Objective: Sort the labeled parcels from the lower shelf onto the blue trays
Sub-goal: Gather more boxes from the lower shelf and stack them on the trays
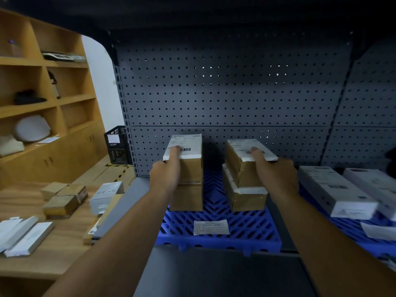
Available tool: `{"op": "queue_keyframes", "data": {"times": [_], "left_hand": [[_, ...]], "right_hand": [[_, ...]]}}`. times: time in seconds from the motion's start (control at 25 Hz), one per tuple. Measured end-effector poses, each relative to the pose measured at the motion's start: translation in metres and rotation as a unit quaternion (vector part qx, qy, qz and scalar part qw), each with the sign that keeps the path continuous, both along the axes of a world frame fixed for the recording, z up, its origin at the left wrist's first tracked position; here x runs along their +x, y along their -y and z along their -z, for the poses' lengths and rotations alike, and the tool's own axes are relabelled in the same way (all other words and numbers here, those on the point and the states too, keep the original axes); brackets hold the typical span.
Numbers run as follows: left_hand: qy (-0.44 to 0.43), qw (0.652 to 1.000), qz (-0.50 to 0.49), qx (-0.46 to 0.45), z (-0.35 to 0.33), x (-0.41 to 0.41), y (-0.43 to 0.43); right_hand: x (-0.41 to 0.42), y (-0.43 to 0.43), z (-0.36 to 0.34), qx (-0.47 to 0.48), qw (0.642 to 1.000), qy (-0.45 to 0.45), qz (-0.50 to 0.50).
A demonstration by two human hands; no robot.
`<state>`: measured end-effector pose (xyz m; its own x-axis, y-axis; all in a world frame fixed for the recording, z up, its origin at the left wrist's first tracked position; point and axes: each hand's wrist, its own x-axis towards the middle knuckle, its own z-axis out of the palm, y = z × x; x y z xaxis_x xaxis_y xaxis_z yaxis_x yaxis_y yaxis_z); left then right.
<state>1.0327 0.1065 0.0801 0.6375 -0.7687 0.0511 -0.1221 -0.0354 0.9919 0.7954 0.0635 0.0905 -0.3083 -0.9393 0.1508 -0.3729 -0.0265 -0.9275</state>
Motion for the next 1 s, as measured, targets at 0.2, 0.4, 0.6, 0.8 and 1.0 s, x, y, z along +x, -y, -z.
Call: {"op": "queue_keyframes", "data": {"times": [0.2, 0.4, 0.6, 0.8, 1.0], "left_hand": [[-0.02, 1.0, -0.003, 0.01, 0.003, 0.003, -0.001], [-0.015, 1.0, -0.004, 0.024, 0.003, 0.002, 0.001], [-0.043, 0.999, 0.003, 0.02, 0.001, 0.002, 0.004], [-0.041, 0.999, 0.01, 0.018, 0.001, 0.004, 0.004], [-0.042, 0.999, 0.014, 0.009, -0.004, 0.001, -0.002]], "right_hand": [[0.005, 0.002, 0.001, -0.013, 1.0, -0.011, -0.007], [0.008, 0.002, 0.001, -0.003, 1.0, -0.026, 0.001], [0.011, 0.004, 0.001, -0.008, 1.0, -0.027, 0.009], [0.012, 0.008, 0.002, -0.008, 1.0, -0.022, -0.002], [0.009, 0.01, 0.006, -0.016, 0.999, -0.028, -0.011]]}}
